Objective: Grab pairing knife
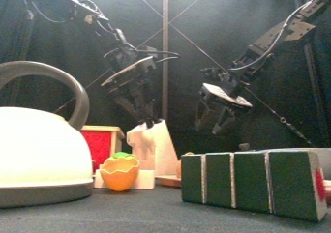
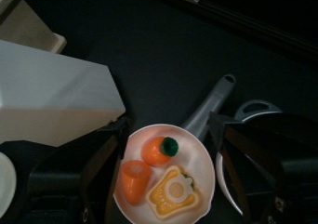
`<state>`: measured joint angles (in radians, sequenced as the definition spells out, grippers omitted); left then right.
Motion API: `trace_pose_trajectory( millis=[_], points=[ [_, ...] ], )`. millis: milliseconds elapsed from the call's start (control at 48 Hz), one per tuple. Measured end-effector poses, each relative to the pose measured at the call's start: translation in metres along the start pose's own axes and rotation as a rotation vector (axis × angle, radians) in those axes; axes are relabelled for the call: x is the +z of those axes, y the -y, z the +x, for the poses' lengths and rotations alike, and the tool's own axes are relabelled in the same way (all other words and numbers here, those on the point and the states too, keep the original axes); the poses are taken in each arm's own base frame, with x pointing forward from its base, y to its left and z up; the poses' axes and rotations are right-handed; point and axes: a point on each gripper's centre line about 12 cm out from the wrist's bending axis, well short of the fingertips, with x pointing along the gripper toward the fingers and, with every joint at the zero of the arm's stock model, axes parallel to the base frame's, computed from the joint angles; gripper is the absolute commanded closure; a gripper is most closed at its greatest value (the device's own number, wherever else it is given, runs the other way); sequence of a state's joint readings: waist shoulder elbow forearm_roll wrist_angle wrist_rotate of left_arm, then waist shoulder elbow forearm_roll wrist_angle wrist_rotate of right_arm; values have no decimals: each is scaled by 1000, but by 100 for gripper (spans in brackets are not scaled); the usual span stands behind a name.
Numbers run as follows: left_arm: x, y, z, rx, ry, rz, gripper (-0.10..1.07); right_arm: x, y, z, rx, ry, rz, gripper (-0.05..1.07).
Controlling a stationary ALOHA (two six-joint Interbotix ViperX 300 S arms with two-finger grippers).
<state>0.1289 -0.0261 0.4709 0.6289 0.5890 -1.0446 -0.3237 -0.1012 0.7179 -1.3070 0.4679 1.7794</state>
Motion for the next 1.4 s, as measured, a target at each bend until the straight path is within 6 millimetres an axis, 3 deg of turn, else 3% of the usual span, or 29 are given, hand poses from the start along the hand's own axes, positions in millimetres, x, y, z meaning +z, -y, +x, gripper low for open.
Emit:
trace_pose_trajectory(
  millis=[562,958,1396],
  points=[
    [0,3,7,3,-12,-7,20,-2,-1,2,2,-4,-9,5],
    [1,2,9,7,-14,-10,42,-3,-1,3,2,-6,-12,5],
    [0,3,10,9,-19,-11,44,-3,-1,3,2,-7,-11,5]
  ],
)
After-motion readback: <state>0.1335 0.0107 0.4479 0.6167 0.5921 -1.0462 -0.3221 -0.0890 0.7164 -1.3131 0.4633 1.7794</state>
